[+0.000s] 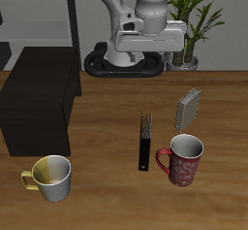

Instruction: Yellow book upright top shelf and black book top region shelf and red mug top shelf

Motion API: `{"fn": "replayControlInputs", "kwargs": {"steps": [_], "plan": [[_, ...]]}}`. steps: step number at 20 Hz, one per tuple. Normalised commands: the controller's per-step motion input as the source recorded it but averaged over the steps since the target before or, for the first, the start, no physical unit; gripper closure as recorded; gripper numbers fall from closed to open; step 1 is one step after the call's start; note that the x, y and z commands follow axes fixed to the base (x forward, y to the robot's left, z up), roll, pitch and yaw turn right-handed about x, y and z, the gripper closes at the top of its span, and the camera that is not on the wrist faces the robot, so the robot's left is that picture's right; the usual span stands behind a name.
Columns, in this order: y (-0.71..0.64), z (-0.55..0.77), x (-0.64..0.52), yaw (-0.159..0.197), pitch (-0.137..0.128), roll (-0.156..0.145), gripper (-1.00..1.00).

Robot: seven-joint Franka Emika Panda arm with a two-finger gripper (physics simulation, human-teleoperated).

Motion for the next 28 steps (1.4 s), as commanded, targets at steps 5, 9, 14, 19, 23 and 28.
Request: {"fn": "replayControlInputs", "kwargs": {"steps": [5,9,14,19,23,28], "plan": [[0.14,-0.03,0.01,-0.024,0.005,0.015,-1.00],[0.18,-0.05,0.05,-0.031,0.003,-0.025,-1.00],[0.29,-0.04,-0.02,-0.023,-0.060,-0.033,-1.00],[0.73,-0.25,-0.17,-0.017,-0.146,0.001,-1.00],[0.51,-0.32,0.01,-0.071,0.044,0.028,-1.00],[0.41,-0.27,0.00,-0.059,0.007,0.020,-1.00]]}}
